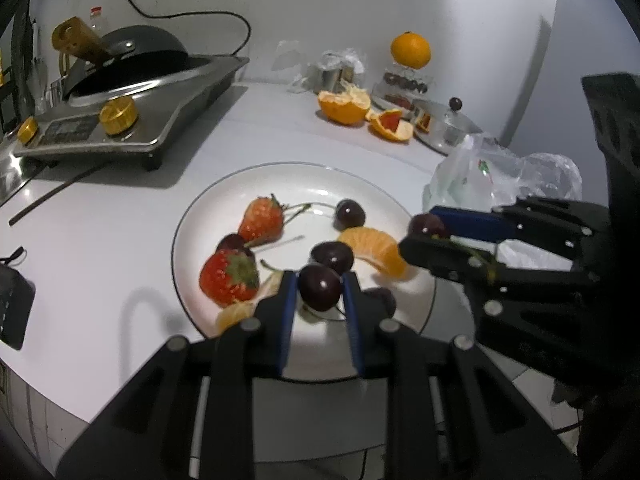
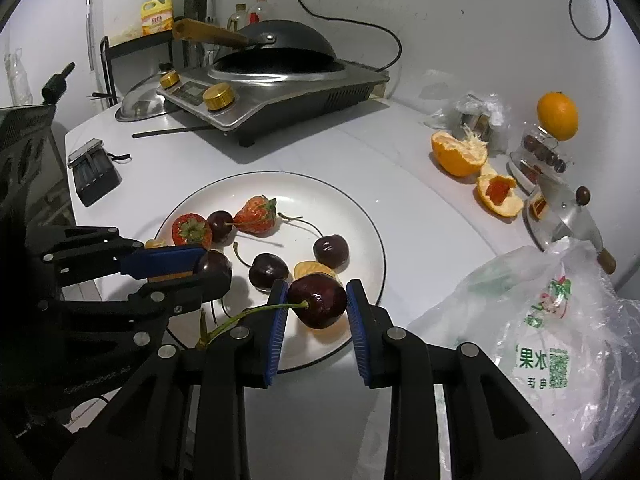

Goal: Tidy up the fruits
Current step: 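Carry both cherries in the tools over the white plate, then open the left tool to drop its cherry while the right tool releases its cherry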

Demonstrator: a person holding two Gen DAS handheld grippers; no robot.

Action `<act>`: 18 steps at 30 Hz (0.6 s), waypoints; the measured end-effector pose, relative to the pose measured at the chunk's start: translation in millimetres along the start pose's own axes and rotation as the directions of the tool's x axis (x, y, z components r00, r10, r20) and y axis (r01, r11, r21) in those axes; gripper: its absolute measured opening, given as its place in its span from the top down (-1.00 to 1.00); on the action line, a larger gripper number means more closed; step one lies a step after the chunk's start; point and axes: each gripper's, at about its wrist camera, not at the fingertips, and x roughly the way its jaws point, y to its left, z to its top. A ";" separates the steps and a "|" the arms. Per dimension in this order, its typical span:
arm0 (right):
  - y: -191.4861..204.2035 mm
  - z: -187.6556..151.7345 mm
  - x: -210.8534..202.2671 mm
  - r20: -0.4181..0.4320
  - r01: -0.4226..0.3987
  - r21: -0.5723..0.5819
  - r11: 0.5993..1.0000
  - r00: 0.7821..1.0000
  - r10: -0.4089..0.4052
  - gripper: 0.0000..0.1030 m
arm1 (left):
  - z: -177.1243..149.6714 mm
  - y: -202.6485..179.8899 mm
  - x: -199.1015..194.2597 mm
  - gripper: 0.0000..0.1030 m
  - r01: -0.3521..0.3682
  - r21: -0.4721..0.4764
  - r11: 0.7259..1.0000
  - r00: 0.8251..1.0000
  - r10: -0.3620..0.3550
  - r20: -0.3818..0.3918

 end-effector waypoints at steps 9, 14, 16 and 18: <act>5.9 3.1 12.7 -0.013 -0.031 0.009 0.999 0.999 0.031 0.39 | -1.8 5.4 2.0 0.52 -0.007 -0.011 1.000 1.000 0.007 -0.011; 8.6 3.3 17.7 -0.020 -0.039 0.013 0.999 0.999 0.039 0.39 | -1.4 6.2 2.0 0.51 -0.011 -0.009 1.000 1.000 0.011 -0.016; 9.0 3.3 18.8 -0.022 -0.040 0.015 0.999 0.999 0.040 0.39 | -1.7 6.1 2.1 0.51 -0.014 -0.006 1.000 1.000 0.014 -0.018; 9.6 3.1 19.0 -0.023 -0.040 0.015 0.999 0.999 0.040 0.39 | -2.0 5.9 2.3 0.51 -0.017 -0.004 1.000 1.000 0.017 -0.020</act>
